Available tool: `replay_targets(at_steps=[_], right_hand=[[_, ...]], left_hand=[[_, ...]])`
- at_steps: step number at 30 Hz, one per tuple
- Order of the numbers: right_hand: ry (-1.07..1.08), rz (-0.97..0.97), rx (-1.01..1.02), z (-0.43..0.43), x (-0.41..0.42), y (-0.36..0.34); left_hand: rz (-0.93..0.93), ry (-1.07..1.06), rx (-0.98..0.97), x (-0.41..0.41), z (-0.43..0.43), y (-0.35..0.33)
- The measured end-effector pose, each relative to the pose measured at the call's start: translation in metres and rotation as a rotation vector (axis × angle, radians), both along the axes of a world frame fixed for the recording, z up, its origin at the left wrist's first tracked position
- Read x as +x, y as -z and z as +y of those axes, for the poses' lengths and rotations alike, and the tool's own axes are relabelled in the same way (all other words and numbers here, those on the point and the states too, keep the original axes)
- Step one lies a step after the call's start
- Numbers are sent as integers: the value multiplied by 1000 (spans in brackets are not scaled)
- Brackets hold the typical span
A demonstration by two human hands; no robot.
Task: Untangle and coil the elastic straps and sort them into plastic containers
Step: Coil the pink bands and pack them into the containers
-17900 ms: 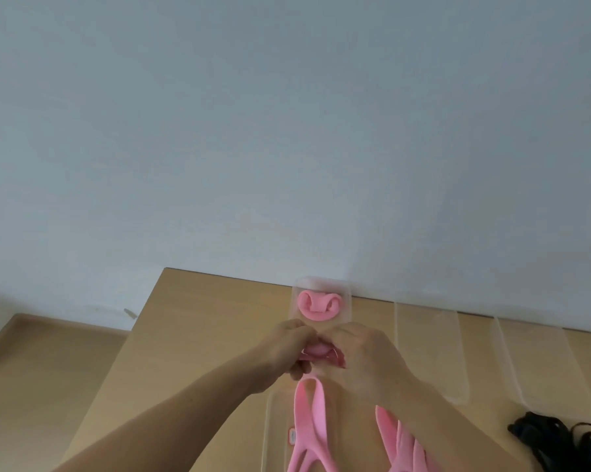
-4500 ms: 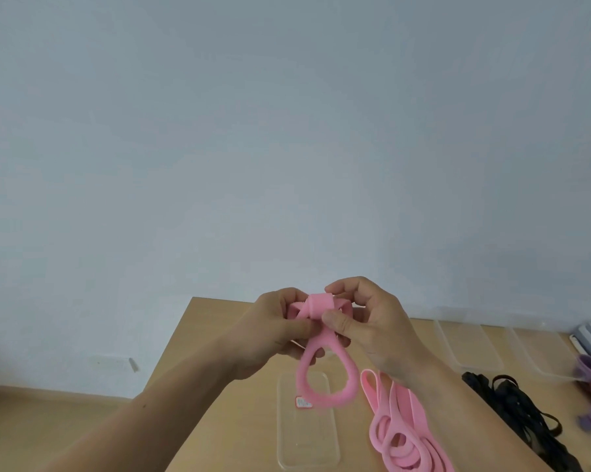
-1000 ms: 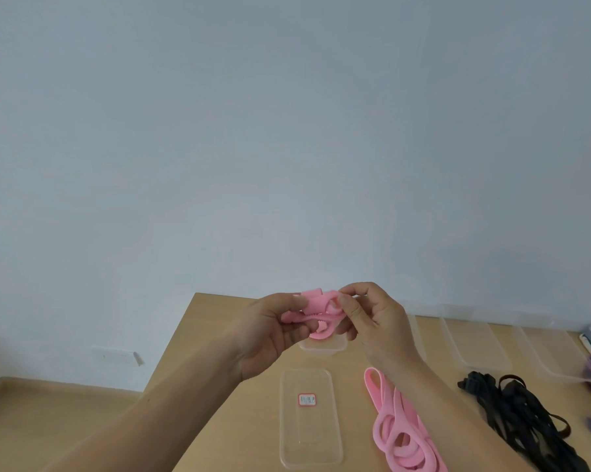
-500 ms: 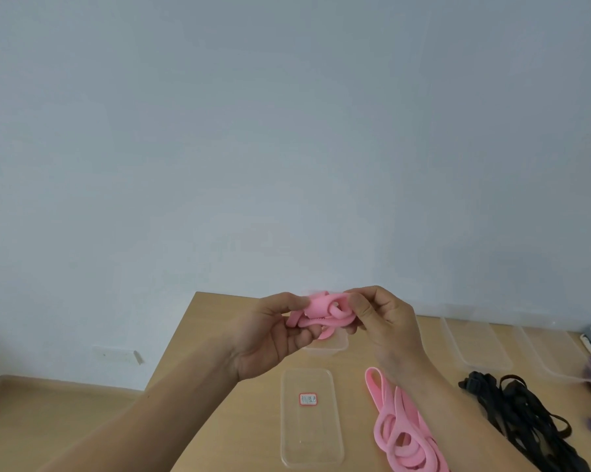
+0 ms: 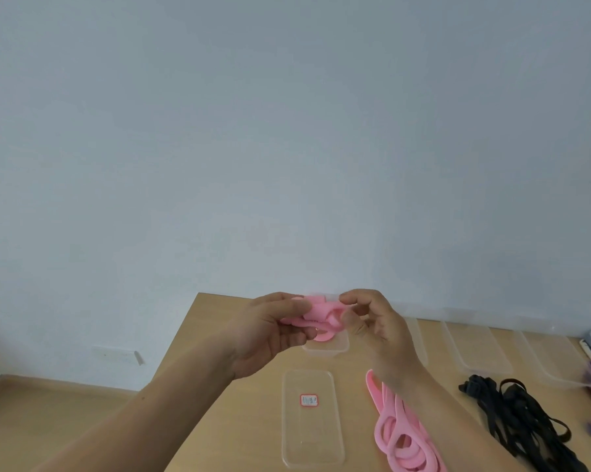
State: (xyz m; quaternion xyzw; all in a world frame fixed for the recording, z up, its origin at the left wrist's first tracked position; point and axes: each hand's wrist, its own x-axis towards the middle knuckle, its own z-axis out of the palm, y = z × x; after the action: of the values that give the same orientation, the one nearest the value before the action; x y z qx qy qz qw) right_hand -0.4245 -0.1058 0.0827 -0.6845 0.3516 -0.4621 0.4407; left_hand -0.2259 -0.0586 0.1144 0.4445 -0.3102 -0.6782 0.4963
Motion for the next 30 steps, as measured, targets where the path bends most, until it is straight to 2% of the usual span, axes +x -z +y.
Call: replay_targets(at_steps=[3,5,7,15,21,27,30], right_hand=[[-113,102,32,-1,1,-5],[-195,216,-16,2,8,-10],[-188,283,-82,2,13,-14],[-44,269,-74,-1,11,-6],[-17,237,32,-5,26,0],[0,241,67,-6,39,5],[-6,260,74,-5,44,9]], left_hand=[[-96,17,-56,-3,3,1],[-135,31,-83,-5,4,1],[-173,35,-119,-7,5,1],[-164,83,-201,7,9,8],[-271,-33,-242,9,10,15],[-394,-46,-328,20,16,23],[-397,-29,-303,26,15,26]])
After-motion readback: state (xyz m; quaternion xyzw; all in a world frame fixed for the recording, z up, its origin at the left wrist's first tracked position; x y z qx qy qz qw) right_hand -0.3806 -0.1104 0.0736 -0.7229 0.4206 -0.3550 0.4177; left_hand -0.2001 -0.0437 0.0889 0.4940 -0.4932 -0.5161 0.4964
